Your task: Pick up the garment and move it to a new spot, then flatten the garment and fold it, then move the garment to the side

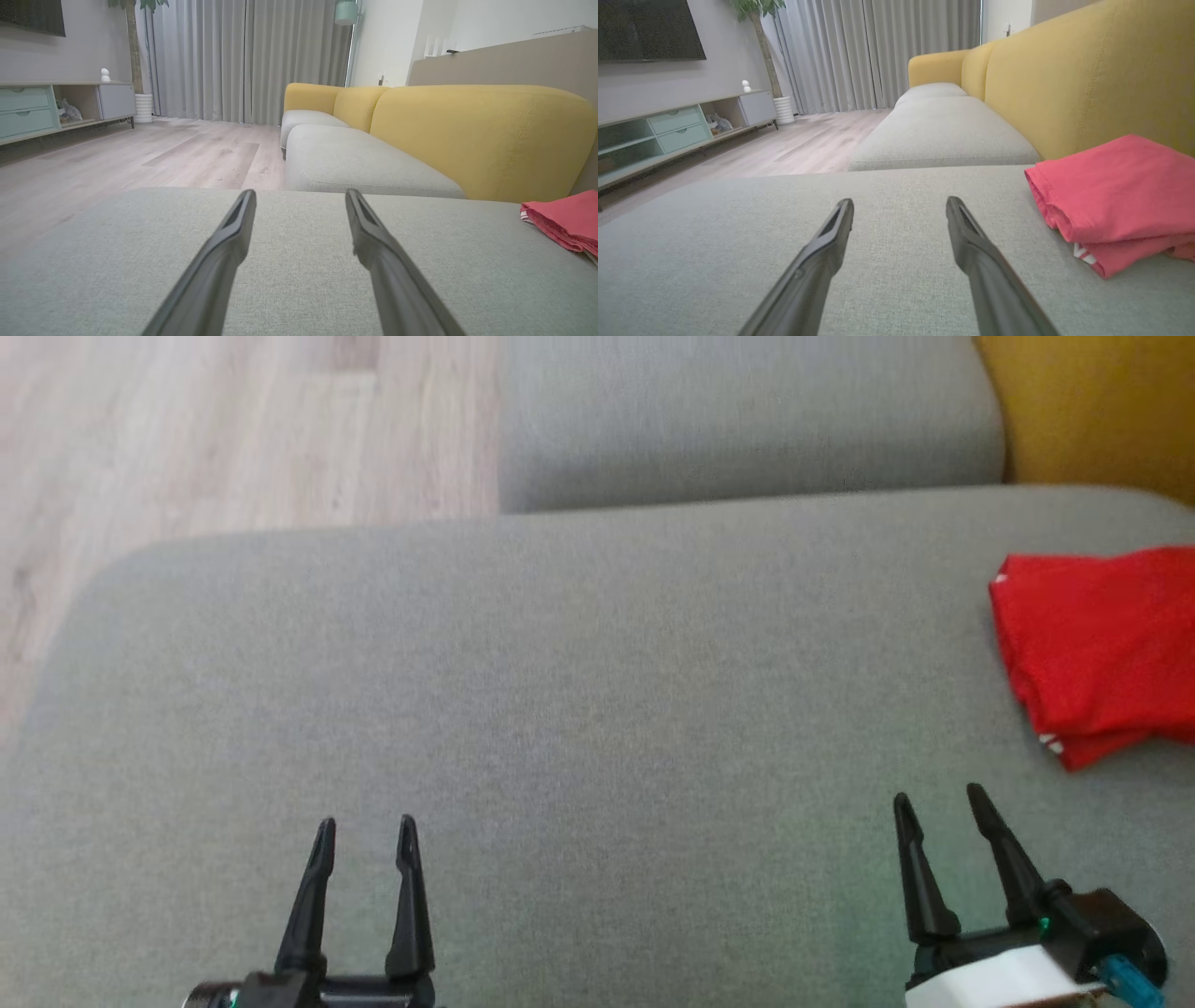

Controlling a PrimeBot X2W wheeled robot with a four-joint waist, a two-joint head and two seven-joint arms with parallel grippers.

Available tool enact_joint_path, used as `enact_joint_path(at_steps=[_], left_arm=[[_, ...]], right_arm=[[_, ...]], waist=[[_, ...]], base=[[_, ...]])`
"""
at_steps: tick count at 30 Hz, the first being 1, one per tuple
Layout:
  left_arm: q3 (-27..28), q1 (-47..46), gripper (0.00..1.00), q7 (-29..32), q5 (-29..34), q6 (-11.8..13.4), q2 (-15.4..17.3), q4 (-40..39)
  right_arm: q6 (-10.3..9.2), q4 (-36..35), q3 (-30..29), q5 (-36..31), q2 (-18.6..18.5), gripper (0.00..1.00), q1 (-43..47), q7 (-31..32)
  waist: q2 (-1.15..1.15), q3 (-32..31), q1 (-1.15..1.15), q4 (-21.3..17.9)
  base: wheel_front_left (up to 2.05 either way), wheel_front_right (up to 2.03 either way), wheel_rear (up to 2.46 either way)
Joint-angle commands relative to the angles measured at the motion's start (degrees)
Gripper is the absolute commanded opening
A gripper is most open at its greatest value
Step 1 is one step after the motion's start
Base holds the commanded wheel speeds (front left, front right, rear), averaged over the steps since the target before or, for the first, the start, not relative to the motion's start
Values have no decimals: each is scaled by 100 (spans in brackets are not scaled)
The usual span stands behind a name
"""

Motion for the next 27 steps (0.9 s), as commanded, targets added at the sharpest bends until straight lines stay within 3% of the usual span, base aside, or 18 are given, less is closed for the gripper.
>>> enact_joint_path(at_steps=[1,24,25,27], left_arm=[[229,-135,100,-29,77,0,-14,-208],[287,-8,100,-29,234,-31,-14,-261],[99,167,0,0,207,-41,9,-51],[81,174,0,3,226,-47,4,55]], right_arm=[[37,-247,99,-72,3,100,-181,-61],[37,-270,141,-160,91,100,43,-62],[0,-67,18,-112,105,0,192,0],[-1,60,32,-97,106,0,198,4]], waist=[[0,-162,1,10],[0,-225,1,36],[0,-225,2,35],[0,-217,3,37]], base=[[0,0,0],[0,0,0],[0,0,0],[0,0,0]])
